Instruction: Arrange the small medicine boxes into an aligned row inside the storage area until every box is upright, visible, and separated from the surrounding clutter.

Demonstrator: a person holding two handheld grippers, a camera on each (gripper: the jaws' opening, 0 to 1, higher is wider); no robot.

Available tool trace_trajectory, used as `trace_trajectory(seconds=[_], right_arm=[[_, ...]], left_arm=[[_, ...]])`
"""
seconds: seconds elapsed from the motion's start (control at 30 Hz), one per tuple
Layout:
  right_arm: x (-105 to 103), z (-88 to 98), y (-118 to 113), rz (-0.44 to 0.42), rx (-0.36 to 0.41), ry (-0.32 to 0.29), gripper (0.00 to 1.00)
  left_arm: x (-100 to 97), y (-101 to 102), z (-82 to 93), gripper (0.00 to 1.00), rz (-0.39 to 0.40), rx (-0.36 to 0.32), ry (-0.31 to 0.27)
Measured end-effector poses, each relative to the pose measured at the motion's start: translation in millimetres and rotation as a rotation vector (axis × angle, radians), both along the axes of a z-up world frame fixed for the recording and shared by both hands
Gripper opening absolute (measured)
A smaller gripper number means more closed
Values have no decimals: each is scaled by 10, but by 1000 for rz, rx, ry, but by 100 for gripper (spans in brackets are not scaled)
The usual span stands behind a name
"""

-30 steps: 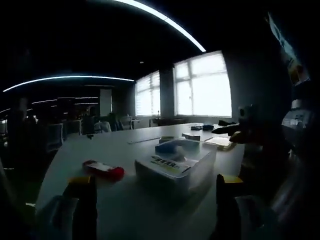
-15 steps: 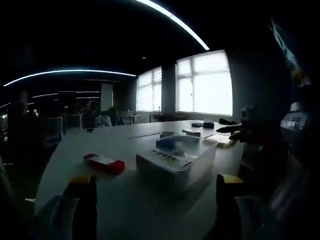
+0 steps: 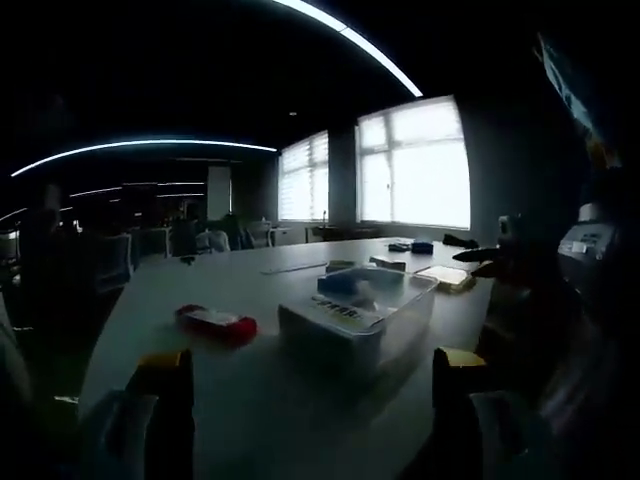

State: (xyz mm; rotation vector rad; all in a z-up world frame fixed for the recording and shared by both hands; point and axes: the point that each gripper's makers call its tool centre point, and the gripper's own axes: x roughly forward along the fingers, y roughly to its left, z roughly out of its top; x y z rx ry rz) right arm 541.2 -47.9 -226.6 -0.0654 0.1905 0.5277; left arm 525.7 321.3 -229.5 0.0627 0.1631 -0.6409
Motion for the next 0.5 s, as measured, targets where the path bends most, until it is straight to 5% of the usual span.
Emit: trace_trajectory(seconds=[0.5], right_arm=[[65,-106,95,28,-4,35,98]], left_arm=[[1,44,-48,99,18,21,11]])
